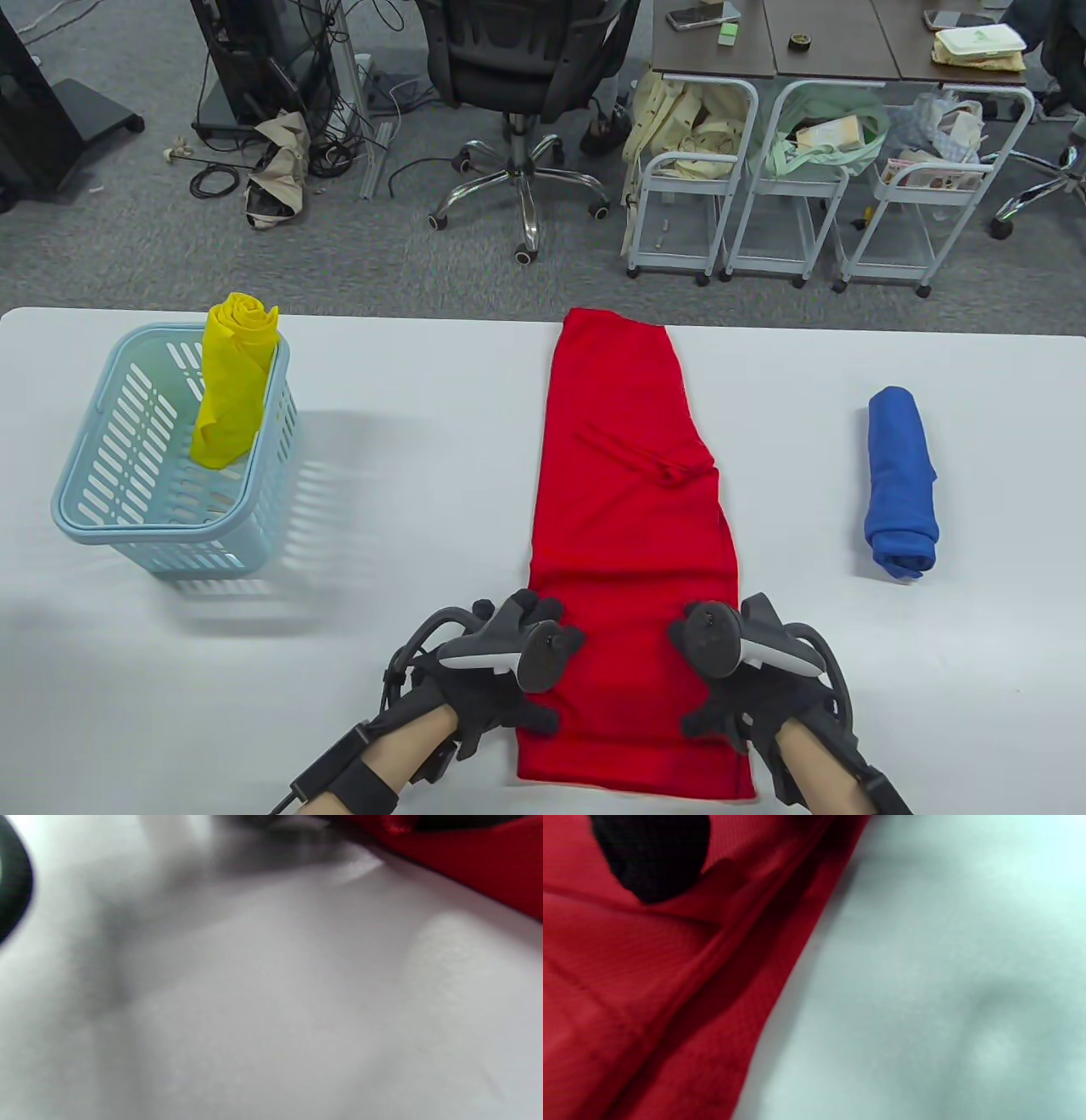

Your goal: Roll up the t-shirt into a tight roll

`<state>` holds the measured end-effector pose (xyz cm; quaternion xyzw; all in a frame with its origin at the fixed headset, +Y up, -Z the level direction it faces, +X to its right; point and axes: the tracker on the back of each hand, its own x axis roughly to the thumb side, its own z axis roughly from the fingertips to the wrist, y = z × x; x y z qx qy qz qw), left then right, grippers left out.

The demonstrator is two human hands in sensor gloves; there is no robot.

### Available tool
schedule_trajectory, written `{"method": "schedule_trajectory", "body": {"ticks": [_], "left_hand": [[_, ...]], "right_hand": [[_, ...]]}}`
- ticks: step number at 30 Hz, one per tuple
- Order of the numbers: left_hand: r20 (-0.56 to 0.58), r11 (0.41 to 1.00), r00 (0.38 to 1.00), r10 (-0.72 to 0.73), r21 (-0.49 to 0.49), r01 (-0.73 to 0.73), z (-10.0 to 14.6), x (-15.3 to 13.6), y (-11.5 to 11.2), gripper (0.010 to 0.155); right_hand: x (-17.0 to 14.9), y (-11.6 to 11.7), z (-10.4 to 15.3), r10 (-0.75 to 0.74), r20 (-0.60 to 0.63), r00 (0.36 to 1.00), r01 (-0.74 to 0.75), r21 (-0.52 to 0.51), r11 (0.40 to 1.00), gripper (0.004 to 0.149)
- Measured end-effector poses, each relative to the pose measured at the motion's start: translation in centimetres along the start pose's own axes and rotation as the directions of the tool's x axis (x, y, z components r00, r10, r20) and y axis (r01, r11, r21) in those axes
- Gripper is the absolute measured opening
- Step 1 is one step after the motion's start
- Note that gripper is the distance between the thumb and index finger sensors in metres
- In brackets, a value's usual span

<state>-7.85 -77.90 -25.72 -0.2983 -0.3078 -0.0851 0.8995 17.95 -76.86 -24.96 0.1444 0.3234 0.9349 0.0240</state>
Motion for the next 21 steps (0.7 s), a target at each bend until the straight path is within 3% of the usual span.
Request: {"method": "schedule_trajectory", "body": {"ticks": [5,8,12,14,21], "left_hand": [[0.068,0.994,0.998,-0.016,0.109,0.009,1.7,1.7,1.3,0.079],[0.112,0.998,0.993,0.03,0.051,-0.036,1.2,2.4,0.7,0.079],[0.053,0.998,0.998,-0.046,-0.036,0.047,0.2,1.9,-0.2,0.09],[0.045,0.999,0.999,0.012,-0.048,-0.01,-0.2,1.2,-0.2,0.09],[0.023,0.999,0.998,0.05,-0.017,-0.05,-0.8,-0.2,0.0,0.088]], "right_hand": [[0.3,-0.6,0.8,0.04,-0.037,0.999,-0.042,-0.065,0.997,0.086],[0.7,-0.9,1.6,0.058,-0.006,0.998,-0.058,-0.103,0.993,0.078],[0.6,0.0,1.0,0.071,0.009,0.997,-0.071,-0.019,0.997,0.099],[0.4,0.2,0.5,0.062,0.003,0.998,-0.062,0.01,0.998,0.105],[-0.6,-0.4,-0.9,-0.027,-0.003,1.0,0.027,0.029,0.999,0.105]]}}
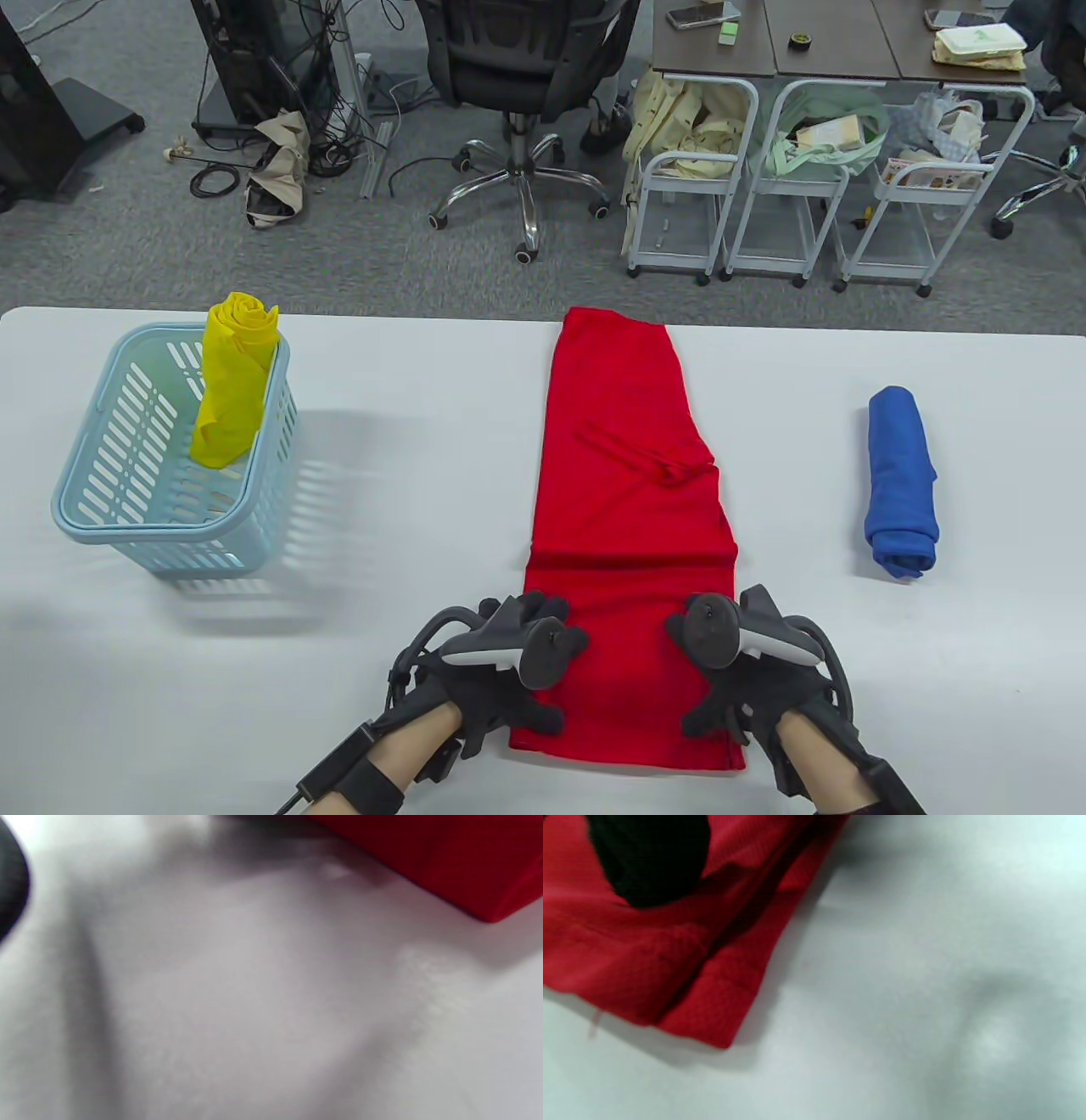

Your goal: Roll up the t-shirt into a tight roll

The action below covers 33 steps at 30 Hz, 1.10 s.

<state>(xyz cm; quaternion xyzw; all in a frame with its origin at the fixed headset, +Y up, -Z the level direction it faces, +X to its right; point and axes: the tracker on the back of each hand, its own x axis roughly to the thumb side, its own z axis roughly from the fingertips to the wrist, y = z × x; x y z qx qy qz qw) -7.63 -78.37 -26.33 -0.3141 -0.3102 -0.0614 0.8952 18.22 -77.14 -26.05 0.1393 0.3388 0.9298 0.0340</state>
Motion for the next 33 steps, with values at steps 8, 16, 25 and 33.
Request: {"method": "schedule_trajectory", "body": {"ticks": [8,16,25,33], "left_hand": [[0.025,0.989,0.999,-0.045,0.142,0.041,1.3,1.4,0.9,0.075],[0.091,0.993,0.992,-0.088,0.086,0.08,1.8,2.3,0.1,0.082],[0.06,0.971,0.977,-0.206,0.137,0.196,1.8,3.2,-0.1,0.084],[0.044,0.957,0.978,-0.202,0.22,0.188,1.7,3.3,0.1,0.072]], "right_hand": [[-0.7,-0.9,-0.9,-0.02,-0.034,0.999,0.02,-0.001,1.0,0.104],[-0.9,-1.3,-1.1,-0.04,-0.06,0.997,0.04,-0.009,0.999,0.101],[-0.2,-1.2,0.3,-0.001,-0.138,0.99,-0.015,-0.116,0.993,0.095],[-0.1,-1.2,1.1,0.018,-0.135,0.991,-0.037,-0.143,0.989,0.096]]}}
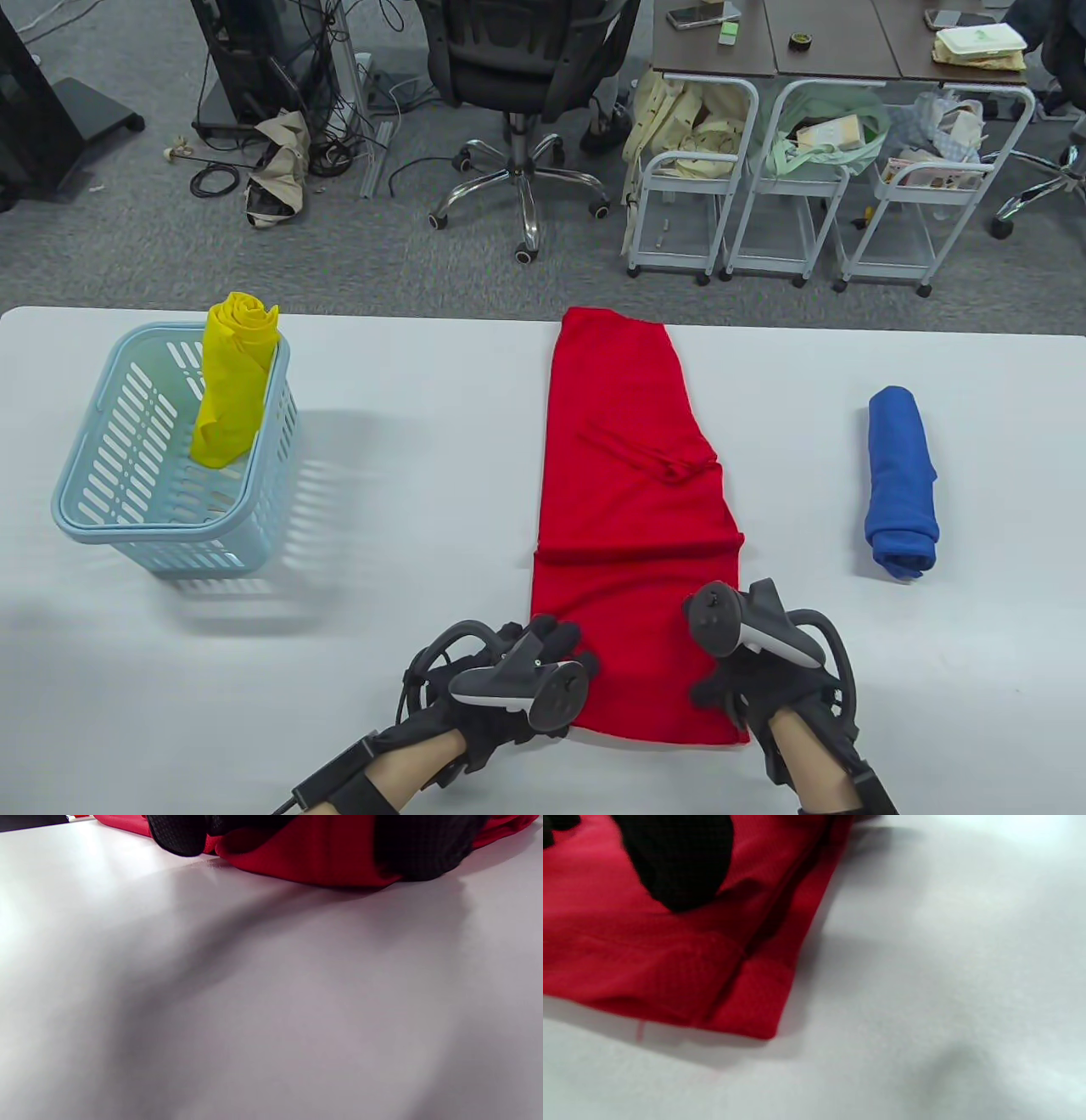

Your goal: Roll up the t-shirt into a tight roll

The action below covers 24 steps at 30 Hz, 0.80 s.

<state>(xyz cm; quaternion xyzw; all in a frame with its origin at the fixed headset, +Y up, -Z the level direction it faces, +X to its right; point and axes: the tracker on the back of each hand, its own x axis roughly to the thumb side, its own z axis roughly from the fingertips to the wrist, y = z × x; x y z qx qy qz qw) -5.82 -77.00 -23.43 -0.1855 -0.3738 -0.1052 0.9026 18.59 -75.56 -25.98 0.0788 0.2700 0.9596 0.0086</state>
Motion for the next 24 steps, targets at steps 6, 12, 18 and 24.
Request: {"method": "schedule_trajectory", "body": {"ticks": [6,12,18,24], "left_hand": [[-0.016,0.995,1.0,-0.002,0.096,0.004,-0.6,0.0,0.4,0.06],[-0.041,0.987,0.999,-0.018,0.16,0.025,-0.9,-0.4,0.8,0.049],[-0.031,0.983,0.995,0.092,0.163,-0.085,-0.9,-1.6,0.9,0.047],[-0.013,0.935,0.949,0.316,0.174,-0.31,-0.2,-3.5,1.1,0.048]], "right_hand": [[-0.1,-2.2,3.3,-0.072,0.134,0.988,0.092,-0.151,0.984,0.067],[1.4,0.3,1.5,0.006,0.202,0.979,-0.013,0.033,0.999,0.061],[1.0,1.1,1.4,0.048,0.18,0.982,-0.06,0.06,0.996,0.086],[0.9,1.9,2.0,0.074,0.2,0.977,-0.093,0.086,0.992,0.101]]}}
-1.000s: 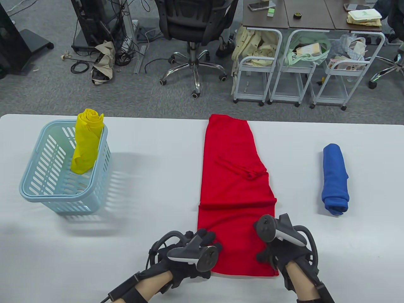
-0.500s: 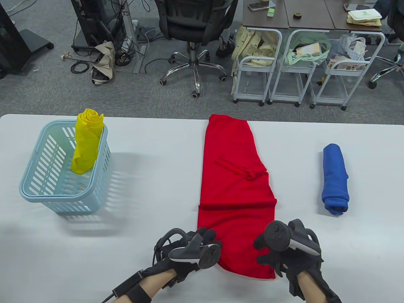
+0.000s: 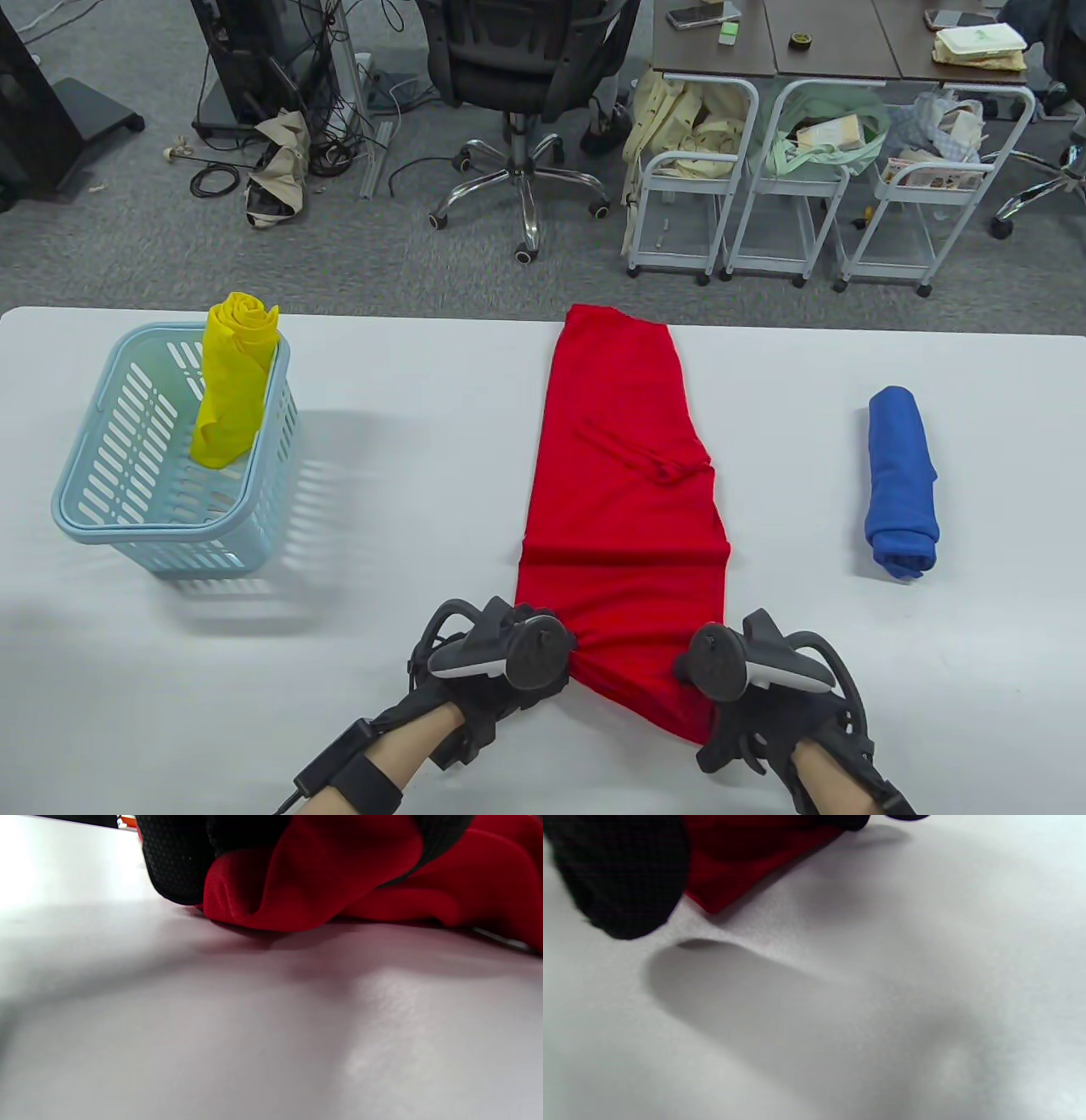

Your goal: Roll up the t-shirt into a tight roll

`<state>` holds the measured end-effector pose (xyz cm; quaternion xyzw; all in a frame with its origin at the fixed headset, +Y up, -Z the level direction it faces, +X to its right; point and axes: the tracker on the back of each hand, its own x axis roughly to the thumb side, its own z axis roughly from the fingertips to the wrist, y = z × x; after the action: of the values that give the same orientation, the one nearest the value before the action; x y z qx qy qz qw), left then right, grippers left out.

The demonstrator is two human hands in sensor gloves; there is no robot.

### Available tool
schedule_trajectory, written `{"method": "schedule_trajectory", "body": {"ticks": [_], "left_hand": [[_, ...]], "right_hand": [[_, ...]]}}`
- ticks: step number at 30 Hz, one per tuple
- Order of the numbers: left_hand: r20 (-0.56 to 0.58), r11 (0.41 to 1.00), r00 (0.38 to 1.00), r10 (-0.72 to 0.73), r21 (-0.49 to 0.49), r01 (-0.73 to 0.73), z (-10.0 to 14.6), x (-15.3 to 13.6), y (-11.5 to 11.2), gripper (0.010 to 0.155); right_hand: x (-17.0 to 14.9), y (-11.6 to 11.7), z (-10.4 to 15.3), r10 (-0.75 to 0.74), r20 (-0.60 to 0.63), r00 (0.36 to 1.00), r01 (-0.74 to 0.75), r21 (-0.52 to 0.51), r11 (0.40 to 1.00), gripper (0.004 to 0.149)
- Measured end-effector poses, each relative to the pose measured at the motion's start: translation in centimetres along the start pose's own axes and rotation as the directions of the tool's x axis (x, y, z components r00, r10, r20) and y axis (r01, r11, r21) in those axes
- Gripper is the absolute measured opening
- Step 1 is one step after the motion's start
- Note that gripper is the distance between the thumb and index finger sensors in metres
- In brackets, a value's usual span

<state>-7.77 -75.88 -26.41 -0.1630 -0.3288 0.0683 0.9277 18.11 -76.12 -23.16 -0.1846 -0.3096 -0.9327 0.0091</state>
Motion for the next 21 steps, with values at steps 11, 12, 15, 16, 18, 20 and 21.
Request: {"method": "schedule_trajectory", "body": {"ticks": [11,12,15,16,18,20,21], "left_hand": [[0.0,0.982,0.982,0.187,0.003,-0.187,0.1,-1.5,0.3,0.049],[-0.001,0.98,0.98,0.201,0.008,-0.201,0.1,-1.7,0.3,0.049],[-0.007,0.976,0.976,0.22,0.007,-0.22,0.0,-1.8,0.2,0.049],[-0.006,0.979,0.979,0.206,0.006,-0.206,0.0,-1.7,0.2,0.049],[-0.002,0.986,0.986,0.165,0.005,-0.165,-0.1,-1.3,0.2,0.048],[0.001,0.992,0.992,0.122,0.006,-0.122,-0.1,-0.9,0.1,0.048],[0.0,0.994,0.994,0.114,0.006,-0.114,-0.1,-0.8,0.1,0.048]], "right_hand": [[1.1,-1.1,-1.0,0.0,-0.108,0.994,-0.018,-0.167,0.986,0.038],[1.0,-1.1,-0.9,-0.009,-0.101,0.995,-0.008,-0.17,0.985,0.037],[0.6,-1.1,-0.5,-0.047,-0.073,0.996,0.035,-0.161,0.986,0.046],[0.5,-1.2,-0.4,-0.05,-0.061,0.997,0.04,-0.145,0.989,0.058],[0.9,-1.4,0.1,-0.041,-0.032,0.999,0.037,-0.111,0.993,0.084],[2.0,-1.7,0.4,0.014,-0.025,1.0,-0.018,-0.159,0.987,0.096],[2.5,-1.8,0.4,0.042,-0.025,0.999,-0.046,-0.175,0.984,0.097]]}}
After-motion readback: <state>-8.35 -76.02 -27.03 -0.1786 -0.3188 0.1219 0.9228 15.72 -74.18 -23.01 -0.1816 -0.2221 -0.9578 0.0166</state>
